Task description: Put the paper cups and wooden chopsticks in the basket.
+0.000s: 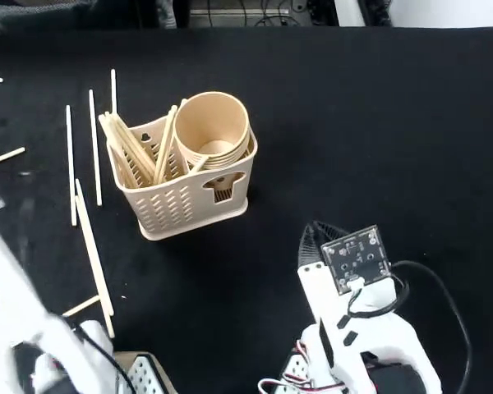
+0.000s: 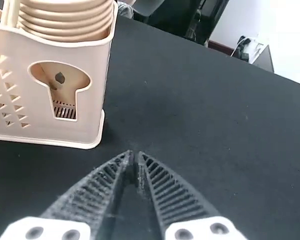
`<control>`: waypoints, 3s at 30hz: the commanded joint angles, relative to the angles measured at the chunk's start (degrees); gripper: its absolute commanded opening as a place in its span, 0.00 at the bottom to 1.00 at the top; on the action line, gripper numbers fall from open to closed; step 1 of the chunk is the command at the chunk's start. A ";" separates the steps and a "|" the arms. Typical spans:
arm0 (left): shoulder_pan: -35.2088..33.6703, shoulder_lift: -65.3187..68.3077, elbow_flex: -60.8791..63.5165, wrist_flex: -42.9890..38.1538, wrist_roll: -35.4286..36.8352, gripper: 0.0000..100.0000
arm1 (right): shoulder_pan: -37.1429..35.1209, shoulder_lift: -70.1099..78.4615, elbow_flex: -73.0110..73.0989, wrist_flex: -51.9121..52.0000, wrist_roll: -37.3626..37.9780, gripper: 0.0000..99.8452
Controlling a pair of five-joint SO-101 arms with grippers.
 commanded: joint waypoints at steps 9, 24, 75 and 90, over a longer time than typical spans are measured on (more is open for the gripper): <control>24.40 -28.57 9.54 -23.03 11.25 0.03 | 0.79 -5.05 9.36 -5.71 -7.21 0.01; 45.58 -31.74 23.96 -41.23 18.37 0.03 | 1.05 -5.05 31.87 -21.89 -7.12 0.01; -43.21 -11.08 56.48 -13.63 -3.78 0.27 | 0.79 -5.05 32.04 -22.07 -7.12 0.01; -42.15 -11.78 65.80 -32.35 -8.09 0.14 | 0.79 -5.05 31.96 -21.89 -7.12 0.01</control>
